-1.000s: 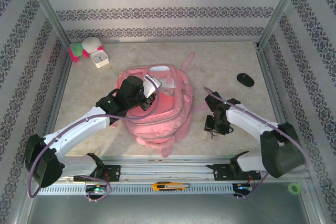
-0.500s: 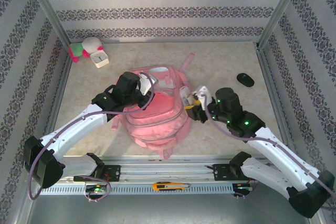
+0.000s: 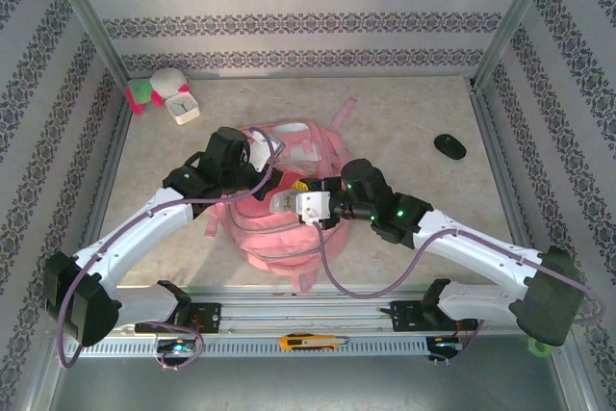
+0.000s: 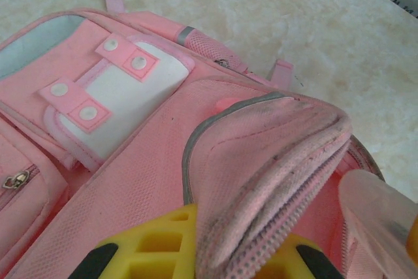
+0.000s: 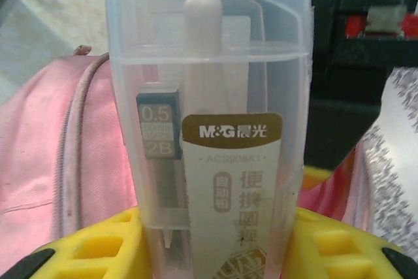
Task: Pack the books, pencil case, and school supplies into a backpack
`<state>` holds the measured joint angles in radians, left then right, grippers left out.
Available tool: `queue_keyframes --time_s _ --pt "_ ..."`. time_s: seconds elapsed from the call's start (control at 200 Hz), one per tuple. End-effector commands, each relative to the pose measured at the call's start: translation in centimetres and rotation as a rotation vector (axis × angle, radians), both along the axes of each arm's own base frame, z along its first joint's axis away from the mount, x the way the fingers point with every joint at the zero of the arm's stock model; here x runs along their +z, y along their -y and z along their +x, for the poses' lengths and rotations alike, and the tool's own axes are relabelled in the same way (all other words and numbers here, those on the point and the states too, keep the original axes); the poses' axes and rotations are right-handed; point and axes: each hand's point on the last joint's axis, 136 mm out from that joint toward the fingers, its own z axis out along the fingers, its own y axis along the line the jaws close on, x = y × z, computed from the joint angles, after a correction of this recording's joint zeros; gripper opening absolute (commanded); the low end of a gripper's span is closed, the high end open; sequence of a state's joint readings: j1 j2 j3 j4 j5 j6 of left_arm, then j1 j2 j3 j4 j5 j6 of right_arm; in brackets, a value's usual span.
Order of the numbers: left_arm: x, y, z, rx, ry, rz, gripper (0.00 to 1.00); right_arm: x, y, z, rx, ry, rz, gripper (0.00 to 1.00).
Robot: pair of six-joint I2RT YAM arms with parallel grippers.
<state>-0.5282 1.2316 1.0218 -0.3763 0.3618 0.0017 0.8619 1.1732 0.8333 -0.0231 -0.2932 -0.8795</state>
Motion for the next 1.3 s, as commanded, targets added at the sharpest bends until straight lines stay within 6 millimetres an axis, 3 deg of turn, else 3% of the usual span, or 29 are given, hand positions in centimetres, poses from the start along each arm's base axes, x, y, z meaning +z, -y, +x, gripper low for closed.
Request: queue_keyframes --time_s 0.0,0.11,0.27,0.395,0.615,0.769,1.104,1.194,1.294 --pt "4.2 1.3 0.1 -0.040 0.054 -0.134 0.04 -0.1 -0.8 1.2 0.017 0.108 0.002 0.30" --pt "5.1 1.5 0.1 -0.049 0.069 -0.154 0.04 -2.7 0.7 2.8 -0.055 0.041 -0.069 0.30" --pt "6.1 1.1 0.4 -0.035 0.103 -0.166 0.05 -6.3 3.0 2.4 -0.084 -0.055 -0.152 0.31" --pt "6.4 1.3 0.3 -0.056 0.101 -0.181 0.04 -7.7 3.8 3.0 -0.172 -0.185 -0.194 0.39" --pt "6.8 1.4 0.0 -0.055 0.107 -0.216 0.03 -7.0 3.0 5.2 -0.291 -0.287 -0.176 0.56" --pt "7.0 1.0 0.1 -0.043 0.121 -0.201 0.03 -5.9 2.8 4.5 -0.251 -0.275 -0.153 0.58" --pt "7.3 0.4 0.7 -0.019 0.156 -0.173 0.03 -5.0 4.3 3.3 -0.269 -0.267 -0.145 0.59" --pt "7.3 0.4 0.7 -0.018 0.156 -0.168 0.03 -2.7 4.3 3.0 -0.353 -0.334 -0.063 0.59" --pt "7.4 0.4 0.6 -0.021 0.157 -0.175 0.03 0.2 4.3 2.3 -0.504 -0.499 0.082 0.49"
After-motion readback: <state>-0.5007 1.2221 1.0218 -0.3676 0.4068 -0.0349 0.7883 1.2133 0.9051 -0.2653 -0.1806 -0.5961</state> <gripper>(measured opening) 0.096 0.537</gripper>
